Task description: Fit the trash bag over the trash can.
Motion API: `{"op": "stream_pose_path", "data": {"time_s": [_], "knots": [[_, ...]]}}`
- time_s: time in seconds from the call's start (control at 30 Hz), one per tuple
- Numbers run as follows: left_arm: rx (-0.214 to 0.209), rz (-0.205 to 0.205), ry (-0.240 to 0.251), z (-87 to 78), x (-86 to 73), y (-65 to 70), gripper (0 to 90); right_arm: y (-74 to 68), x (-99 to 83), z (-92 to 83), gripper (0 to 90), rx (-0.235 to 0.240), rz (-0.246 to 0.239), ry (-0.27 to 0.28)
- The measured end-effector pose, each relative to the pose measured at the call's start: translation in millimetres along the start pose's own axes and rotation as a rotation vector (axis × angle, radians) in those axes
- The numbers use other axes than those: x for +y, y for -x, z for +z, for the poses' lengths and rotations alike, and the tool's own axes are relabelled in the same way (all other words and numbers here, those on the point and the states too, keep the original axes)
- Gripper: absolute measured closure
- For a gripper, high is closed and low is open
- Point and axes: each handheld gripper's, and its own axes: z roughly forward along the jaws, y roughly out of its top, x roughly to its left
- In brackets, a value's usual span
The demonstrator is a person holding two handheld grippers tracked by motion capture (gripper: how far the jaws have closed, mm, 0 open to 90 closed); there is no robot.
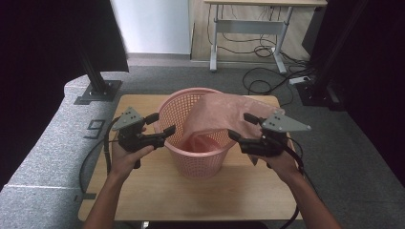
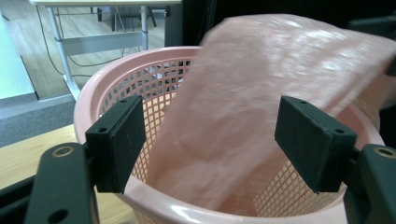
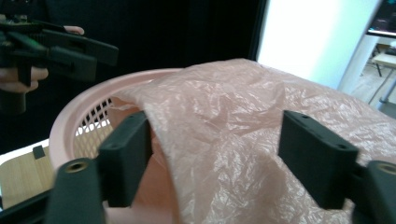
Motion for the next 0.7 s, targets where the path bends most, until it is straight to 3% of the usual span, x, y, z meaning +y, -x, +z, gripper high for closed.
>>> {"op": "stream_pose_path", "data": {"time_s": [0.33, 0.57, 0.7], "knots": [[0.006, -0.001, -0.003, -0.1, -1.4, 0.8, 24.3, 20.7, -51.8, -44.8, 16.8, 0.002, 0.067, -0.01], [0.006, -0.006, 0.002, -1.4, -4.0, -0.7, 24.3, 24.5, -75.7, -54.7, 15.7, 0.003, 0.09, -0.051], [0.008, -0.011, 0.006, -3.7, -4.7, -2.6, 24.3, 25.7, -92.0, -52.5, 16.2, -0.025, 0.097, -0.111]]}}
